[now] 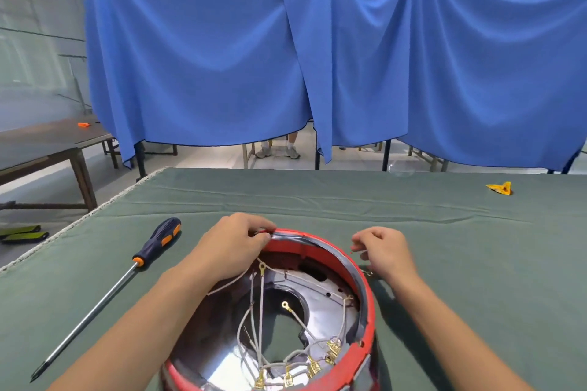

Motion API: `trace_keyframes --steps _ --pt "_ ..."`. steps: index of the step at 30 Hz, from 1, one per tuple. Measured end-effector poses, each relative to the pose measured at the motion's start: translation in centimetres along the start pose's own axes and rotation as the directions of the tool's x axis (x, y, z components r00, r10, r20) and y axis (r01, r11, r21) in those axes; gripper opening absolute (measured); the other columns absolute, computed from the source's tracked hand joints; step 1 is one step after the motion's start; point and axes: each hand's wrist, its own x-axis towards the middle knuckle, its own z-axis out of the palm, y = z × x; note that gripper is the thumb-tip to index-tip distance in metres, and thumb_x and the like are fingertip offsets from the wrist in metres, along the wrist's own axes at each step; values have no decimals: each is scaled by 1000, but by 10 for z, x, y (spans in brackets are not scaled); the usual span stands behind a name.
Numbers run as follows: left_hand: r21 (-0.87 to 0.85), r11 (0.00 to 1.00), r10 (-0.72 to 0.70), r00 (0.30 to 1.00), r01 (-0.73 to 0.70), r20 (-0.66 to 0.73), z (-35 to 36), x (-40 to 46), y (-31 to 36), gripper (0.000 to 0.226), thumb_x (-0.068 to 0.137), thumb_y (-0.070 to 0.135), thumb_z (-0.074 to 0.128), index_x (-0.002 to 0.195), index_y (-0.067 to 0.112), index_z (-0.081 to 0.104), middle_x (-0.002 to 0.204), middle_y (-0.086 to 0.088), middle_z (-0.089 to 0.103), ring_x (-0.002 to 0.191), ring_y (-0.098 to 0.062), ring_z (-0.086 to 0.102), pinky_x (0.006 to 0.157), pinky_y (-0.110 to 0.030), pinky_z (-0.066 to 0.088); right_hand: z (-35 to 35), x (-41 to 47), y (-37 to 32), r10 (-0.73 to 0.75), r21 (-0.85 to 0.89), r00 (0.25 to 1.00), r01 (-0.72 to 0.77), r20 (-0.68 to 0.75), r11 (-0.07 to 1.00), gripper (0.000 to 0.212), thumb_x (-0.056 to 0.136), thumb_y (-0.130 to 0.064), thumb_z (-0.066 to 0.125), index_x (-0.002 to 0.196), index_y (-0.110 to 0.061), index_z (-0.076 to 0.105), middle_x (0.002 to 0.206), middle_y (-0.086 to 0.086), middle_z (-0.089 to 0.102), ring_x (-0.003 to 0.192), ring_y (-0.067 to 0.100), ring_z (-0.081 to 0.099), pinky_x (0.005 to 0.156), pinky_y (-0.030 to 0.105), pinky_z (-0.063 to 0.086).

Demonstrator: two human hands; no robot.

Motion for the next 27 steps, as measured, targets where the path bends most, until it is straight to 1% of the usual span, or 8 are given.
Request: trace_keyframes --steps 2,5,8,10,16,18,22,27 --pt "-15 1000 26 1000 -26 2 1 1 0 28 91 15 54 106 32 71 106 16 68 107 -8 59 93 -25 44 -3 6 10 -2 -84 998 -3 -55 996 21 84 -15 58 65 -18 65 72 1 69 78 30 65 78 45 55" --pt "-24 999 35 999 -35 2 0 2 -3 34 89 13 55 90 44 68 89 28 67 97 -1 58 84 -20 42 -2 10 18 -41 -281 997 21 -65 960 10 82 -27 55 76 -27 63 86 -8 70 86 22 65 79 36 52" --pt "-33 999 27 1000 -28 -16 1 3 -5 33 90 14 55 97 43 69 92 32 62 100 1 56 88 -21 42 4 13 16 -122 -562 988 154 94 813 22 80 -52 55 86 -33 62 95 -16 61 90 14 60 75 29 41" --pt "-32 999 20 1000 -21 -23 2 3 -4 32 91 15 55 108 38 69 101 27 64 103 0 55 90 -21 41 10 13 12 -162 -635 960 272 227 723 31 79 -62 56 92 -34 62 96 -15 51 93 12 57 73 28 35" --pt "-7 1000 -12 1000 12 -7 1 0 -2 31 93 22 52 116 39 64 117 21 64 117 -7 54 102 -35 42 19 11 10 -237 -632 945 327 225 703 14 86 -37 56 80 -26 63 87 -13 52 92 16 56 70 28 34" --pt "2 1000 -22 1000 22 1 1 -1 -2 33 93 21 52 118 39 63 120 21 62 119 -7 52 103 -35 41 19 11 10 -236 -571 950 310 202 760 14 85 -35 59 75 -27 63 86 -13 60 86 14 59 70 28 40" --pt "8 999 -33 999 33 16 1 -2 -2 36 92 21 52 121 41 60 123 21 61 121 -8 51 104 -34 40 11 11 -2 -249 -125 965 258 84 958 17 88 -14 62 72 -21 61 63 -1 68 54 18 64 59 31 49" --pt "17 999 -38 999 38 14 3 -2 -2 37 91 22 51 121 42 60 123 19 61 119 -10 52 100 -33 42 -6 -3 -45 -336 121 941 329 38 936 13 88 -13 66 74 -13 65 52 2 65 30 12 41 35 17 35"
